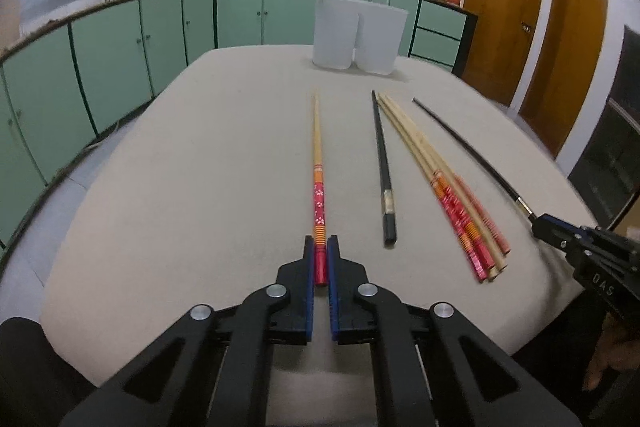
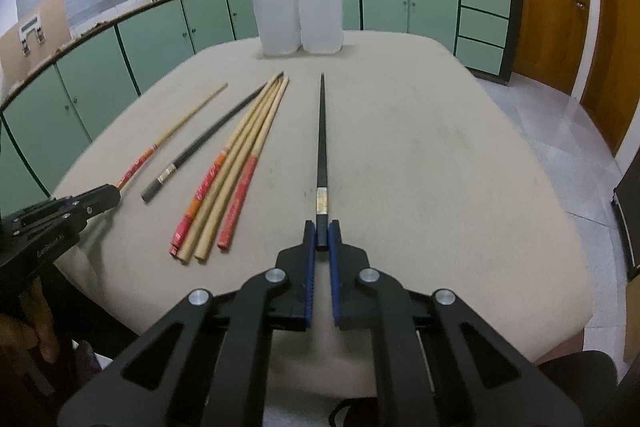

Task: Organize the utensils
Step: 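Lift and carry both chopsticks over the white utensil holder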

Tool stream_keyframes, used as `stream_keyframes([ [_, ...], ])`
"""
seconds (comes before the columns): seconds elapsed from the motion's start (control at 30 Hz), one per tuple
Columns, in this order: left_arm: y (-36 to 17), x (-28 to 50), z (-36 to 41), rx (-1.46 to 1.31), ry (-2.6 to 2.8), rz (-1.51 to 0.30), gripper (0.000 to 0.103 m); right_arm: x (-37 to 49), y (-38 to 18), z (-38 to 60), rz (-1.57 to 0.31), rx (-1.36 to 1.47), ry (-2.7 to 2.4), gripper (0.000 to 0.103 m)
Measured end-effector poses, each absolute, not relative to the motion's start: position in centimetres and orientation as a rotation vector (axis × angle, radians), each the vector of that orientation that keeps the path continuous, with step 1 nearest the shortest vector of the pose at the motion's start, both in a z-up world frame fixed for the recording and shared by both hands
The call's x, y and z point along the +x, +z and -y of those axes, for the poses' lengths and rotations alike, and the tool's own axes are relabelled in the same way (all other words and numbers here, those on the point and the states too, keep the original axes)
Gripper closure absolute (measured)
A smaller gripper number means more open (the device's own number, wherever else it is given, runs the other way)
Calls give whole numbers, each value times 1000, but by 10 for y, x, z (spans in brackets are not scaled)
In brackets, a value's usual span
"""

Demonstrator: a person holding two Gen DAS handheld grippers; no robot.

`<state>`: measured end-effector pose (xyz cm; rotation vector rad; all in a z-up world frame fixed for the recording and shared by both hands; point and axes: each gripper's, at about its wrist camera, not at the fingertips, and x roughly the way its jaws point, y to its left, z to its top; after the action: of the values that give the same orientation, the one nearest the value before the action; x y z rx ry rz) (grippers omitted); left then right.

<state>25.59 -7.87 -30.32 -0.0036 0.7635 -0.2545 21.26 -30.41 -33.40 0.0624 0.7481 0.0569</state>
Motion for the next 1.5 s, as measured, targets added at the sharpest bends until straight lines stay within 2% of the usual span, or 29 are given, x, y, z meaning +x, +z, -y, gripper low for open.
stream_keyframes([
  [0.2, -255, 251, 69, -29, -263, -724, 97, 198, -274, 311, -669, 114, 62, 97],
  [0.57, -168, 265, 60, -38, -328, -670, 97, 210, -170, 301, -538, 2, 133, 97],
  [0.93, -129, 307, 54, -34, -397, -704, 97, 267, -143, 296, -557, -71, 177, 97],
  [1.5, -79, 372, 75, 50, -462, -739, 97, 338, -90, 286, -688, -72, 259, 97],
])
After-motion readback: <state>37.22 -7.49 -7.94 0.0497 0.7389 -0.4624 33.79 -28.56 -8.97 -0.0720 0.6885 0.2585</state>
